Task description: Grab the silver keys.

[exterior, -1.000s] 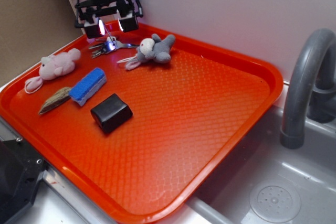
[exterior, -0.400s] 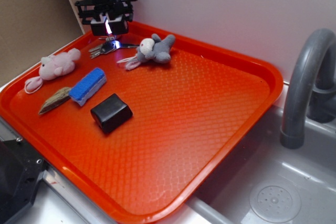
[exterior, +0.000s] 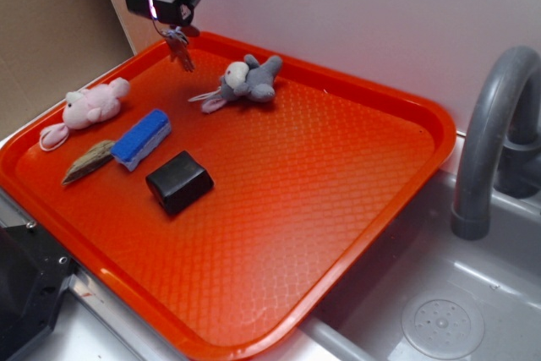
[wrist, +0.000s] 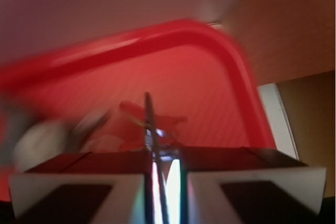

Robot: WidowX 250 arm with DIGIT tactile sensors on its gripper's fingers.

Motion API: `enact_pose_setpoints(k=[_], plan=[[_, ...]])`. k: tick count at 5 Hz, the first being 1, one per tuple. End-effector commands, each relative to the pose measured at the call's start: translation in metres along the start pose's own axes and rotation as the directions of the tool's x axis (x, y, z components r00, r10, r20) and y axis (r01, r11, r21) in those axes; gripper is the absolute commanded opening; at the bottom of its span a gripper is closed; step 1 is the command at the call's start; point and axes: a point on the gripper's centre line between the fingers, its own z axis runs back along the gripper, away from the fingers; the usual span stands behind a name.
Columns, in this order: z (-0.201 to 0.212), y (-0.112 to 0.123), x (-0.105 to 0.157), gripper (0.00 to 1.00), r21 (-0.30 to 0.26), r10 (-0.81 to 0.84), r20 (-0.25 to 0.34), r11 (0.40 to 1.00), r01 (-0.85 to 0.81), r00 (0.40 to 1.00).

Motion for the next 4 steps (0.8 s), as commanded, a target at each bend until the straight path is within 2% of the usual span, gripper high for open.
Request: enact_pose_setpoints(k=[1,2,3,4], plan=[[0.104,-0.025,-0.065,0.0,-0.084,-0.343,0.057,0.934,0.347,0.937],[0.15,-0.01,-0.078,0.0,-0.138,-0.267,0.136,0.949,0.285,0.954],[0.166,0.0,-0.07,0.0,-0.148,-0.226,0.11,0.959,0.241,0.968],[0.153,0.002,-0.058,0.0,-0.058,-0.193,0.113,0.978,0.201,0.975]])
